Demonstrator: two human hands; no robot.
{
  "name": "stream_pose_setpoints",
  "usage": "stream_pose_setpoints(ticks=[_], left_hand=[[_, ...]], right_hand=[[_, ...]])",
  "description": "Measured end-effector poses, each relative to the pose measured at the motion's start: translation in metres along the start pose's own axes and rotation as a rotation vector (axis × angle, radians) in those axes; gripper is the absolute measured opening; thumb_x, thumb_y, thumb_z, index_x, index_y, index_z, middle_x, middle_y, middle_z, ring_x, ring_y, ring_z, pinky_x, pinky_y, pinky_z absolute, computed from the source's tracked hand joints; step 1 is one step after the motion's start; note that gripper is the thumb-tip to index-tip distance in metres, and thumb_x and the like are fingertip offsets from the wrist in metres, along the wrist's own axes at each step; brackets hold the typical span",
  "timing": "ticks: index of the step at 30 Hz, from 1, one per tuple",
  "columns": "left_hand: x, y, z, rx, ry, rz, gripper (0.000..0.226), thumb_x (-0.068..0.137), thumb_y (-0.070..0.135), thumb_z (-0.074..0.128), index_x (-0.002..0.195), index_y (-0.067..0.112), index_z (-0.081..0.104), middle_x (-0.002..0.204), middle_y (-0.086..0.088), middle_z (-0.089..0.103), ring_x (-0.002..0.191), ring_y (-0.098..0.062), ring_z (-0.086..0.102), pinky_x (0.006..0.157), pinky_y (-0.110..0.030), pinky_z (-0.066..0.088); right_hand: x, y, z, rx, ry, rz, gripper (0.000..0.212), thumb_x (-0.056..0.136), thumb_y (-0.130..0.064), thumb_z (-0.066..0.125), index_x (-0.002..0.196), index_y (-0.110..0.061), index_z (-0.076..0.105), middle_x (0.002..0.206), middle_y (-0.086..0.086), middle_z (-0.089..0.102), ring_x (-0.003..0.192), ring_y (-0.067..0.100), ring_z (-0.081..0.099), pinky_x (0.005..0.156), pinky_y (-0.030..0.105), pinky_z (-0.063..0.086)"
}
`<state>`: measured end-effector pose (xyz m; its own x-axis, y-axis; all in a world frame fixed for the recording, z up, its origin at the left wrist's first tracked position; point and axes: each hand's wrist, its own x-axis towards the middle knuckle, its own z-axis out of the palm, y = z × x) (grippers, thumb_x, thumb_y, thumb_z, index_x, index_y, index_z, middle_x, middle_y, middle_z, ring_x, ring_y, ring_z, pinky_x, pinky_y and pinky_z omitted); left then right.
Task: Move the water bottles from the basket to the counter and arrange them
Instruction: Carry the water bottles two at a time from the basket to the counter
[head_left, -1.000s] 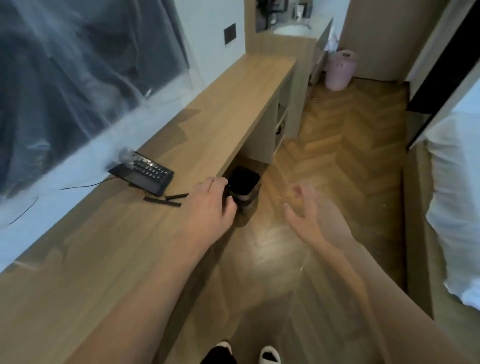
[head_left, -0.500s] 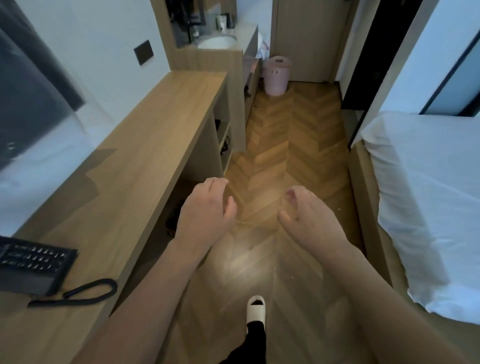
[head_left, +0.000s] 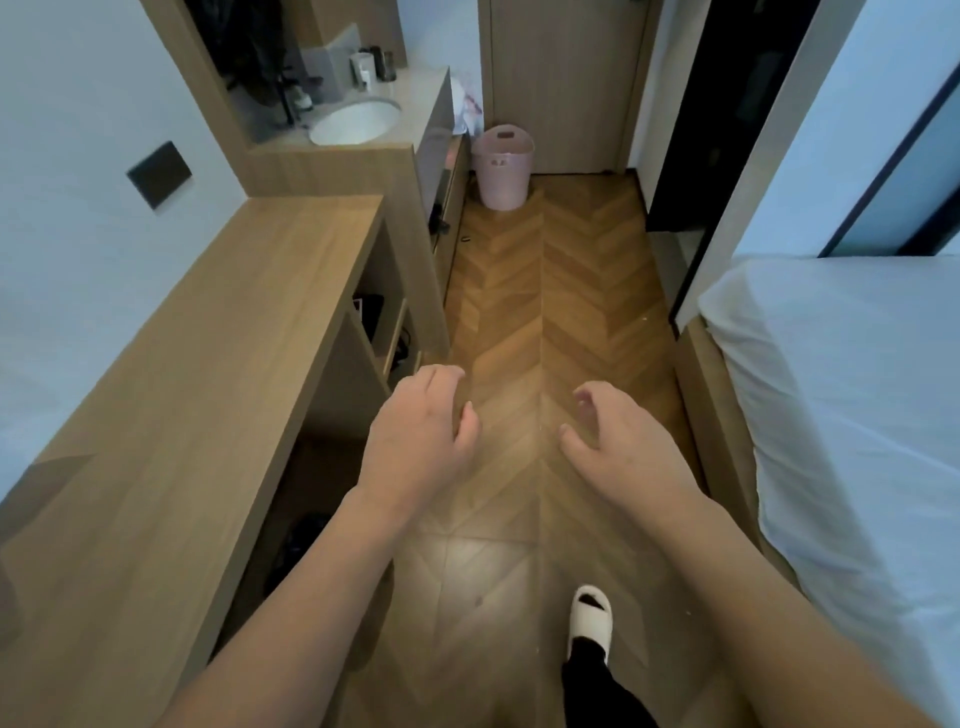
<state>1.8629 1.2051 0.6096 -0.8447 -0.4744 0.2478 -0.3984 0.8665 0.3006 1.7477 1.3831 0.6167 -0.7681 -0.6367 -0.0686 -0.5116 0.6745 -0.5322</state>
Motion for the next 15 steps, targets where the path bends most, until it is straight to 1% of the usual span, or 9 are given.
stream_pose_setpoints(ticks=[4,7,9,12,15], left_hand=[[0.097,0.006,0.039,-0.011,-0.001,0.001,0.04,0.096,0.035,0.051,0.133,0.019,0.054,0.124,0.004,0.061,0.11,-0.009,0.057,0.091,-0.017,0.04],[0.17,0.016,0.057,-0.004,-0.015,-0.011,0.042,0.096,0.036,0.052,0.135,0.02,0.053,0.13,0.005,0.059,0.115,-0.009,0.056,0.095,-0.019,0.042],[0.218,0.022,0.065,0.003,-0.022,-0.003,0.042,0.096,0.036,0.052,0.135,0.02,0.054,0.13,0.005,0.059,0.116,-0.01,0.056,0.095,-0.019,0.041],[0.287,0.026,0.077,0.011,0.01,-0.016,0.042,0.096,0.035,0.051,0.135,0.019,0.054,0.131,0.005,0.058,0.117,-0.01,0.055,0.093,-0.018,0.039],[0.346,0.02,0.091,-0.007,-0.006,-0.032,0.041,0.097,0.034,0.051,0.135,0.018,0.053,0.131,0.004,0.058,0.117,-0.011,0.054,0.093,-0.02,0.042]], right_hand=[[0.096,0.029,-0.016,-0.009,0.012,-0.017,0.047,0.093,-0.036,0.055,0.136,-0.019,0.047,0.134,0.002,0.057,0.116,0.02,0.059,0.096,0.04,0.051],[0.169,0.05,-0.04,-0.003,0.009,-0.031,0.048,0.095,-0.036,0.055,0.139,-0.02,0.046,0.137,0.0,0.056,0.116,0.017,0.059,0.095,0.034,0.052],[0.212,0.059,-0.056,0.003,0.009,-0.036,0.047,0.096,-0.037,0.055,0.14,-0.022,0.046,0.138,-0.002,0.055,0.116,0.014,0.059,0.094,0.029,0.051],[0.277,0.07,-0.076,0.011,-0.005,-0.047,0.049,0.096,-0.037,0.055,0.142,-0.022,0.044,0.14,-0.003,0.054,0.119,0.014,0.058,0.094,0.028,0.048],[0.34,0.077,-0.087,0.036,-0.037,-0.038,0.048,0.096,-0.036,0.056,0.141,-0.023,0.044,0.14,-0.003,0.054,0.118,0.013,0.058,0.09,0.023,0.046]])
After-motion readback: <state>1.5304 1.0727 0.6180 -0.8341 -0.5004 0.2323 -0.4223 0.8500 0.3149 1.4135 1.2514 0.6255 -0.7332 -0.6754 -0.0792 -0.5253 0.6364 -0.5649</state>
